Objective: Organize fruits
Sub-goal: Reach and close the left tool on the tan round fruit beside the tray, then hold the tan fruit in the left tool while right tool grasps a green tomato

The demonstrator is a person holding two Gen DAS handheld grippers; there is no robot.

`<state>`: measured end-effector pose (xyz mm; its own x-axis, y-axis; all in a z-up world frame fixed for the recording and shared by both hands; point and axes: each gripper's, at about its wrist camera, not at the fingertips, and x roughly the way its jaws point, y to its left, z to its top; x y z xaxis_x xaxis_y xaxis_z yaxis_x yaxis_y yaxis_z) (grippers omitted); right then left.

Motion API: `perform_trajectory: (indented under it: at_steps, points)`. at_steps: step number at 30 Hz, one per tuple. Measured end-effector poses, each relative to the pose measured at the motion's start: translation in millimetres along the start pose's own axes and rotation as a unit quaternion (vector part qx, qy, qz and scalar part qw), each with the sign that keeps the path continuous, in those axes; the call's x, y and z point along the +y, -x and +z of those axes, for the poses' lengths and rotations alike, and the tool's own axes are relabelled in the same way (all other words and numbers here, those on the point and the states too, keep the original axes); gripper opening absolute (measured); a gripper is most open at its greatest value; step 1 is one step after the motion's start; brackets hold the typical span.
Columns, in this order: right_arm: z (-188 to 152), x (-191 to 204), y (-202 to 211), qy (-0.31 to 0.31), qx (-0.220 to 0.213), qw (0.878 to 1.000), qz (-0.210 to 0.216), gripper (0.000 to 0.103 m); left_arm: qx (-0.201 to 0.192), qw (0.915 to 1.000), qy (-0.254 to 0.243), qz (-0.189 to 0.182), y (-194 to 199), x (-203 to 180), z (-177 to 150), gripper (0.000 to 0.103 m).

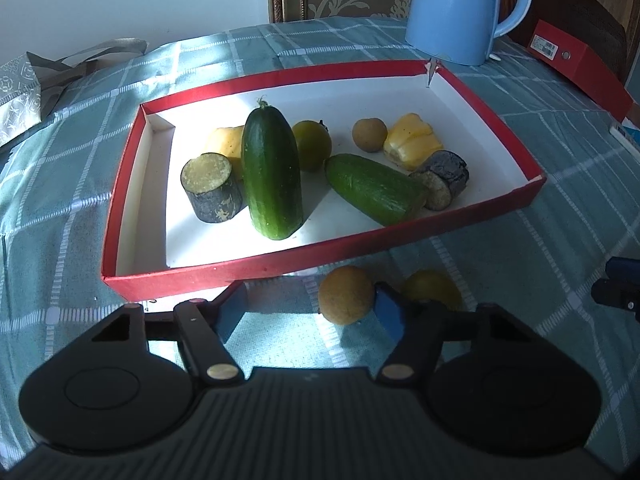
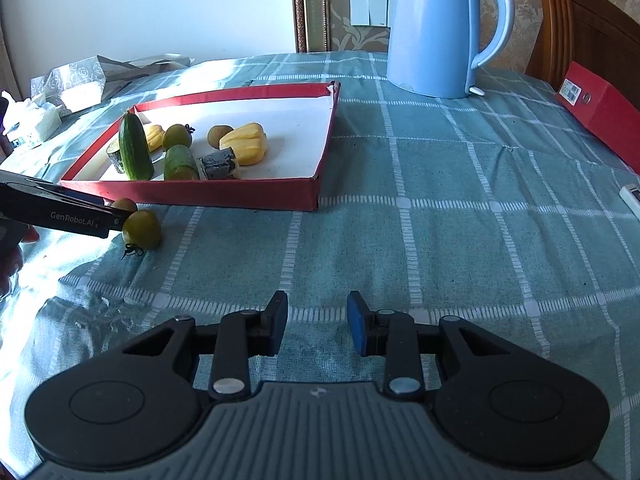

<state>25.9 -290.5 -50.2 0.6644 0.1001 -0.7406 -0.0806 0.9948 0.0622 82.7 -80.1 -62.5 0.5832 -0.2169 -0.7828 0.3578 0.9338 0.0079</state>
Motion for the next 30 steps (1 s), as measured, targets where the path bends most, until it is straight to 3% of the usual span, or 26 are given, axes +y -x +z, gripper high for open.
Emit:
perform_trajectory:
  at_steps: [3,6,15,30]
  points:
    - [0.3,-0.2,0.6,0.003,-0.002,1.000,0.001,0.031,-0.004,1.0000,-0.002,0.003,0.6,-2.9,-0.3,0.066]
    - [0.5,-1.4,0.0,0.003,-0.002,1.000,0.003,0.031,-0.010,0.9999,0.008,0.007,1.9,-1.8,-0.8,0.051]
    - [3.8,2.2,-2.1,0.017,-0.003,1.000,0.016,0.031,-0.019,0.9996,0.009,0.018,9.5,0.9,-5.7,0.026]
    - [24.1,30.8,-6.4,0.072,-0.019,0.995,0.064,0.031,-0.043,0.9971,0.041,0.047,30.3,15.0,-13.4,0.026]
